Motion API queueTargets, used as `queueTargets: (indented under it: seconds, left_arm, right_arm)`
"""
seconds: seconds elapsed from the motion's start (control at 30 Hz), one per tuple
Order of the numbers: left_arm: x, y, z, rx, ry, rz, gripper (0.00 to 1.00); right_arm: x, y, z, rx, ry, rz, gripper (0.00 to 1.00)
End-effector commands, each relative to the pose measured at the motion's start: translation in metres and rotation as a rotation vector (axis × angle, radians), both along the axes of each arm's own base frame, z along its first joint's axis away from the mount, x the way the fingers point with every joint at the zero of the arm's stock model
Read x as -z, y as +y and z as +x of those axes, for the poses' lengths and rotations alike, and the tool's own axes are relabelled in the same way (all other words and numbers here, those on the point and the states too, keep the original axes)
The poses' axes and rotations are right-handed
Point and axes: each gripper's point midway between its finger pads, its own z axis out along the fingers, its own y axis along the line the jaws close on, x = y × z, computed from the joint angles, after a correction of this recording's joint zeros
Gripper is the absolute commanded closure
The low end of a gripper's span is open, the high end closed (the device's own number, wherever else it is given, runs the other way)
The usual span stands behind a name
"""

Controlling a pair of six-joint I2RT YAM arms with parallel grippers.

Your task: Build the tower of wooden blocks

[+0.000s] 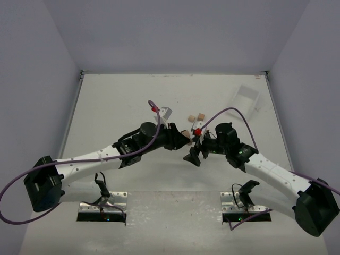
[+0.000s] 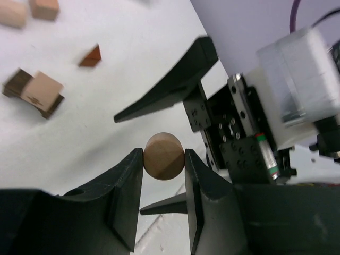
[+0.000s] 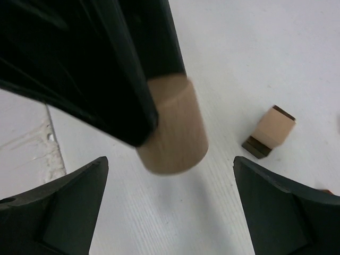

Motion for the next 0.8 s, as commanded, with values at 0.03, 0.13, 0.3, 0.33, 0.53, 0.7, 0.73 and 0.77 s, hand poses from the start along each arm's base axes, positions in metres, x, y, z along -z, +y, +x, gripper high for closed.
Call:
queueTargets:
  seconds: [0.03, 0.13, 0.3, 0.33, 0.53, 0.7, 0.73, 0.77]
  left_arm:
    - [-0.003, 0.029, 0.049, -0.254, -0.079, 0.227, 1.0]
    - [0.007, 0.031, 0.063, -0.29, -0.08, 0.339, 1.0]
    - [0.028, 0.024, 0.078, -0.288, -0.056, 0.487, 1.0]
    - [0.031, 0.02, 0.082, -0.287, -0.052, 0.503, 1.0]
    - [0.04, 0.004, 0.093, -0.272, -0.052, 0.528, 1.0]
    - [0.047, -0.008, 0.102, -0.253, -0.053, 0.554, 1.0]
    - [0.051, -0.009, 0.102, -0.248, -0.048, 0.562, 1.0]
    - [0.052, -0.012, 0.104, -0.243, -0.049, 0.562, 1.0]
  right_arm:
    - [-0.001, -0.048, 0.045, 0.455, 0.026, -0.113, 0.01]
    - [0.01, -0.087, 0.057, 0.721, 0.056, -0.182, 0.01]
    - [0.012, -0.14, 0.074, 1.057, 0.096, -0.22, 0.01]
    - [0.014, -0.149, 0.076, 1.1, 0.123, -0.207, 0.01]
    - [0.029, -0.183, 0.074, 1.26, 0.18, -0.181, 0.01]
    - [0.033, -0.184, 0.07, 1.268, 0.188, -0.174, 0.01]
    - [0.034, -0.184, 0.07, 1.267, 0.191, -0.172, 0.01]
    - [0.034, -0.184, 0.069, 1.266, 0.192, -0.172, 0.01]
